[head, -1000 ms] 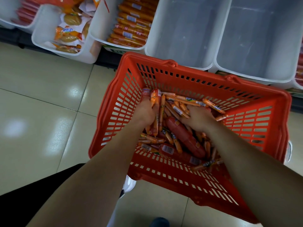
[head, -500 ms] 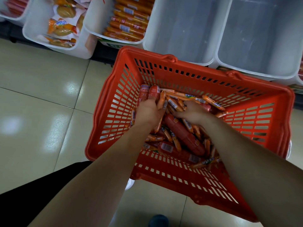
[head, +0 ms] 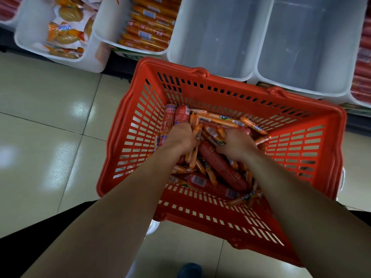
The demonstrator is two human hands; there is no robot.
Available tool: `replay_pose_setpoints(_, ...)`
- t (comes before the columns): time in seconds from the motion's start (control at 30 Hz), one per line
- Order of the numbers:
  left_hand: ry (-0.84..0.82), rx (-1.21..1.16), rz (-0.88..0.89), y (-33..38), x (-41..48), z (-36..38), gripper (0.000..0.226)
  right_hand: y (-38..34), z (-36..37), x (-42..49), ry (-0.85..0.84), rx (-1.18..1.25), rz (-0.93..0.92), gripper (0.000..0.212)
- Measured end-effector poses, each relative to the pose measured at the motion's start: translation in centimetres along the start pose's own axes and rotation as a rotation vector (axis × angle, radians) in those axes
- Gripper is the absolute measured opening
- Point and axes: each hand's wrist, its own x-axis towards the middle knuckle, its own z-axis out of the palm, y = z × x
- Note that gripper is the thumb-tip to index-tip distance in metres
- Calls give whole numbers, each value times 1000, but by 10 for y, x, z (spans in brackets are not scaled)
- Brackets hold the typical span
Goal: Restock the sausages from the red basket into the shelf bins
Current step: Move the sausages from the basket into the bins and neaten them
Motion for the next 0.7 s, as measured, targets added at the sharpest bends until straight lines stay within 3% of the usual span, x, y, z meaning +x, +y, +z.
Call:
replay_pose_setpoints(0.13,-50,-1,19,1,0,5,48,0,-10,9,-186,85,21,31)
replay_pose_setpoints(0.27,-49,-72,1,-3,-2,5,30,2,-17,13,-296,239,57,35)
replay_pose_setpoints(0.33,-56,-86,-4,-5,-4,2,25,-3,-14,12,-291,282,43,41)
replay_pose_setpoints(0.5,-112,-29,-9,-12,-11,-10,22,-11,-9,10,-257,372,58,35)
replay_pose_setpoints(0.63,-213,18,-20,-10,-23,-25,46,-11,-24,-7,-245,291,82,27)
replay_pose_setpoints(0.7,-230,28,-23,-6,-30,-33,44,-11,-32,-20,-203,290,75,23)
